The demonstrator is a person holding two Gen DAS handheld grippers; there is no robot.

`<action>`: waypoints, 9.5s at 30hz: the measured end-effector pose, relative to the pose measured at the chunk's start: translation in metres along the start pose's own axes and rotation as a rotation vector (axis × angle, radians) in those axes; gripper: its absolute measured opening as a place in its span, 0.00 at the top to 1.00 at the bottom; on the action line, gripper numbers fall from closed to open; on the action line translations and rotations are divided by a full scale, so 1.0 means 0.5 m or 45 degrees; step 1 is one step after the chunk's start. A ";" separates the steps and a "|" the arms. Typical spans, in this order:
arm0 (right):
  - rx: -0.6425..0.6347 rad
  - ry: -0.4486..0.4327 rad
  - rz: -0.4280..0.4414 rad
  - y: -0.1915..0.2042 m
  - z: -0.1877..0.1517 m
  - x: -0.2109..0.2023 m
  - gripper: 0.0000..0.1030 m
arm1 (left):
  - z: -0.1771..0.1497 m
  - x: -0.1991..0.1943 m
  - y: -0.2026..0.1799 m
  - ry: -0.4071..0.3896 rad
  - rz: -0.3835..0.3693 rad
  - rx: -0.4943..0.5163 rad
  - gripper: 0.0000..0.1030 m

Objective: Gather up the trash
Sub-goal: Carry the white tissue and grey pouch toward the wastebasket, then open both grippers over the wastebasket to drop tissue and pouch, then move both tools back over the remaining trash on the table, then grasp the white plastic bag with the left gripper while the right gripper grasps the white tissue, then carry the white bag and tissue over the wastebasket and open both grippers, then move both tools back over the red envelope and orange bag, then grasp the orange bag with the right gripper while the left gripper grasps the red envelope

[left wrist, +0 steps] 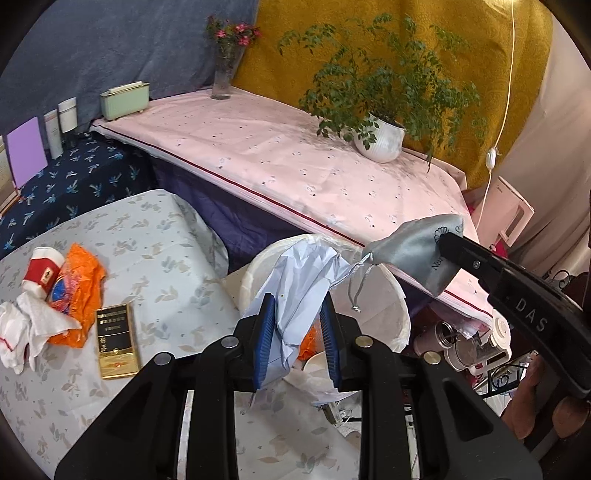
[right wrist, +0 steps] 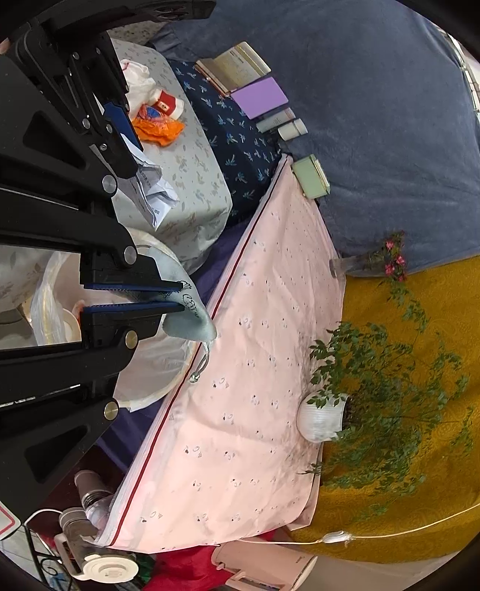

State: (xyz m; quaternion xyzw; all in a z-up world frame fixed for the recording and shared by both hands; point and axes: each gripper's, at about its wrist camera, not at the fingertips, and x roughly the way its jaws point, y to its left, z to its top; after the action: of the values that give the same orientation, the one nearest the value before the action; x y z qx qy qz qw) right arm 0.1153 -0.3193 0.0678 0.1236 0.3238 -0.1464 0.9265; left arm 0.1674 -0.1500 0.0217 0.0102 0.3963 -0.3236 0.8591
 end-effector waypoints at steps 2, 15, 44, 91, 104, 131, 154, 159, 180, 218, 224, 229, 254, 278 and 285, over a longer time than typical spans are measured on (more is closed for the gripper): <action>0.012 0.006 -0.005 -0.010 -0.001 0.007 0.95 | 0.005 0.012 -0.010 0.010 -0.009 0.007 0.77; 0.042 -0.004 -0.041 -0.034 0.012 0.027 0.76 | 0.025 0.041 -0.023 -0.015 -0.008 -0.018 0.41; -0.048 -0.002 0.032 0.088 -0.025 0.001 0.55 | -0.019 -0.052 0.118 -0.074 0.183 -0.072 0.41; -0.366 0.286 0.388 0.636 -0.161 0.215 0.46 | -0.179 -0.163 0.675 0.026 0.628 -0.520 0.25; -0.404 0.367 0.399 0.669 -0.186 0.272 0.79 | -0.177 -0.126 0.675 0.088 0.518 -0.512 0.90; -0.253 0.041 0.334 0.455 -0.017 0.068 0.96 | -0.041 -0.218 0.401 -0.134 0.388 -0.256 0.96; 0.006 -0.021 0.019 0.047 0.017 0.025 0.96 | 0.044 -0.047 0.065 -0.051 0.056 -0.026 0.95; 0.041 0.000 -0.014 -0.006 0.004 0.034 0.95 | 0.042 -0.014 0.021 -0.020 0.012 0.004 0.95; 0.098 0.002 -0.059 -0.060 -0.013 0.053 0.58 | 0.035 0.035 -0.004 -0.013 0.041 0.006 0.60; -0.209 0.108 0.210 0.341 -0.086 0.080 0.54 | -0.095 -0.184 0.467 -0.115 0.522 -0.435 0.24; -0.272 0.160 0.257 0.426 -0.114 0.107 0.54 | -0.127 -0.206 0.553 -0.103 0.618 -0.522 0.20; -0.324 0.210 0.291 0.495 -0.140 0.143 0.54 | -0.144 -0.210 0.615 -0.082 0.666 -0.585 0.17; -0.384 0.427 0.292 0.641 -0.213 0.375 0.62 | -0.165 -0.114 0.786 0.070 0.538 -0.871 0.79; -0.291 0.218 0.338 0.569 -0.111 0.213 0.83 | -0.094 -0.196 0.626 -0.049 0.430 -0.687 0.99; -0.246 0.149 0.326 0.505 -0.077 0.146 0.83 | -0.061 -0.222 0.532 -0.096 0.393 -0.600 0.99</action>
State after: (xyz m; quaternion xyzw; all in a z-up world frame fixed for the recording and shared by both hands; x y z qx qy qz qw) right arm 0.2369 -0.0867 0.0263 0.0823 0.3714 0.0120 0.9247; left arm 0.2439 0.1292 0.0136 -0.1416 0.4221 -0.0883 0.8910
